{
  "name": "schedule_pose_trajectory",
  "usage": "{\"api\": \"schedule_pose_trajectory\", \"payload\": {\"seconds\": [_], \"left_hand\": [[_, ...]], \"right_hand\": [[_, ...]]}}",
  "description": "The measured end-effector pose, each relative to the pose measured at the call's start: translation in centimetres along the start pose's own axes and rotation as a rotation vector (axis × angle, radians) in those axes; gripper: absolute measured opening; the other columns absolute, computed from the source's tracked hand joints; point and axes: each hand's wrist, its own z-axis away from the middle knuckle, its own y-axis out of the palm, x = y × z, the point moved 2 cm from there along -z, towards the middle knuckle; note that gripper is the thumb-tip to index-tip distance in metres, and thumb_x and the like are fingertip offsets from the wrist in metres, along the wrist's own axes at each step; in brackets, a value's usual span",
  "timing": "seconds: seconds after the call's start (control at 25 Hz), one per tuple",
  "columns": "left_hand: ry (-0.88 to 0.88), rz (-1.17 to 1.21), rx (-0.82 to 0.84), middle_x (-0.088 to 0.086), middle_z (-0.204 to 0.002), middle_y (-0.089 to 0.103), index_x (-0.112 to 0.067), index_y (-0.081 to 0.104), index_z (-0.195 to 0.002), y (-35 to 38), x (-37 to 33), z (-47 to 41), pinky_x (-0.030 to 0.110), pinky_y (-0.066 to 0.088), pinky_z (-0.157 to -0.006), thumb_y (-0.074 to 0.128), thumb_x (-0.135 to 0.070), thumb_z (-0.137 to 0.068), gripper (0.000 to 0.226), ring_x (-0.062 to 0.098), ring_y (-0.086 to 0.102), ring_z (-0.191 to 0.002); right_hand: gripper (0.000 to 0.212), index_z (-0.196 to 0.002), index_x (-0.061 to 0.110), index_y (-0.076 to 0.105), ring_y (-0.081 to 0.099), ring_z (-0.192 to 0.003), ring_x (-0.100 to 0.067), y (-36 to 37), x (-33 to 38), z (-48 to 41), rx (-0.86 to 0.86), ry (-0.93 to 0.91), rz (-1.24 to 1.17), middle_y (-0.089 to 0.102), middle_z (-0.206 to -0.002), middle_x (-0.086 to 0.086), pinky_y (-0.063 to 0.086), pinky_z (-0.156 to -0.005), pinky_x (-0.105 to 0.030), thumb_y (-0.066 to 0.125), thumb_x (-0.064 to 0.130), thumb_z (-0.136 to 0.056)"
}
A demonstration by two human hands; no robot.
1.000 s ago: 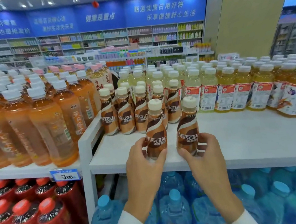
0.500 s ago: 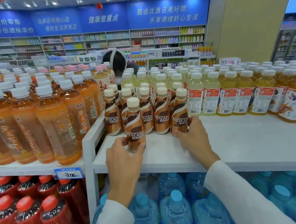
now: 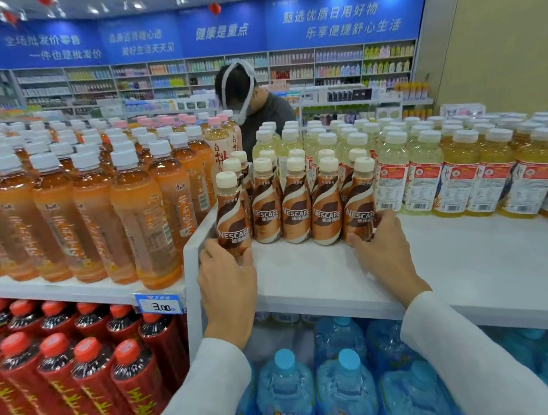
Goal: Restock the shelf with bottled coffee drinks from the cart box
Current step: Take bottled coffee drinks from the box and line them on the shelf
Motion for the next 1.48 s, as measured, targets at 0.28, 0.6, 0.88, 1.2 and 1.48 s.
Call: {"api": "schedule_pose_trajectory", "payload": {"seconds": [0.28,0.6,0.88,1.2,1.48], "left_hand": [[-0.058,-0.051,0.037,0.012,-0.136,0.060,-0.013,0.045,-0.140,-0.2,-0.1,-0.7,0.044,0.046,-0.102,0.060,-0.036,-0.098,0.050,0.033,0.055,-0.123],[-0.079,-0.055,0.026,0.014,-0.133,0.061,-0.010,0.046,-0.135,0.3,0.2,-0.6,0.043,0.048,-0.097,0.059,-0.037,-0.099,0.047,0.035,0.058,-0.119],[-0.072,-0.050,0.011,0.013,-0.133,0.062,-0.012,0.045,-0.135,0.8,0.6,-0.7,0.043,0.050,-0.096,0.059,-0.039,-0.098,0.048,0.035,0.060,-0.117],[-0.018,-0.047,0.019,0.015,-0.135,0.060,-0.008,0.044,-0.137,0.3,0.7,-0.5,0.044,0.049,-0.099,0.062,-0.034,-0.097,0.051,0.035,0.060,-0.119],[0.068,0.074,0.047,0.010,-0.131,0.065,-0.014,0.051,-0.137,-1.7,2.0,1.9,0.046,0.049,-0.103,0.060,-0.033,-0.097,0.045,0.028,0.060,-0.118]], "right_hand": [[0.054,-0.129,0.017,0.041,0.056,-0.116,-0.028,0.3,-0.5,-0.2,-0.015,-0.023,-0.010,0.050,-0.132,-0.006,0.046,-0.096,-0.041,0.074,0.031,-0.089],[0.055,-0.130,0.017,0.042,0.056,-0.115,-0.027,0.3,-0.7,-0.2,-0.026,-0.038,-0.019,0.051,-0.131,-0.006,0.047,-0.098,-0.041,0.075,0.032,-0.089],[0.057,-0.130,0.019,0.042,0.056,-0.116,-0.026,0.4,-0.8,-0.4,-0.035,-0.024,-0.011,0.051,-0.132,-0.006,0.049,-0.101,-0.044,0.076,0.034,-0.087],[0.059,-0.134,0.016,0.047,0.059,-0.113,-0.027,-0.3,-0.8,0.5,-0.006,-0.011,-0.047,0.054,-0.131,-0.007,0.051,-0.098,-0.043,0.074,0.039,-0.087],[0.050,-0.140,0.016,0.049,0.058,-0.115,-0.018,-2.8,-0.7,6.3,0.086,-0.042,-0.043,0.055,-0.139,-0.001,0.048,-0.099,-0.035,0.066,0.029,-0.095]]}}
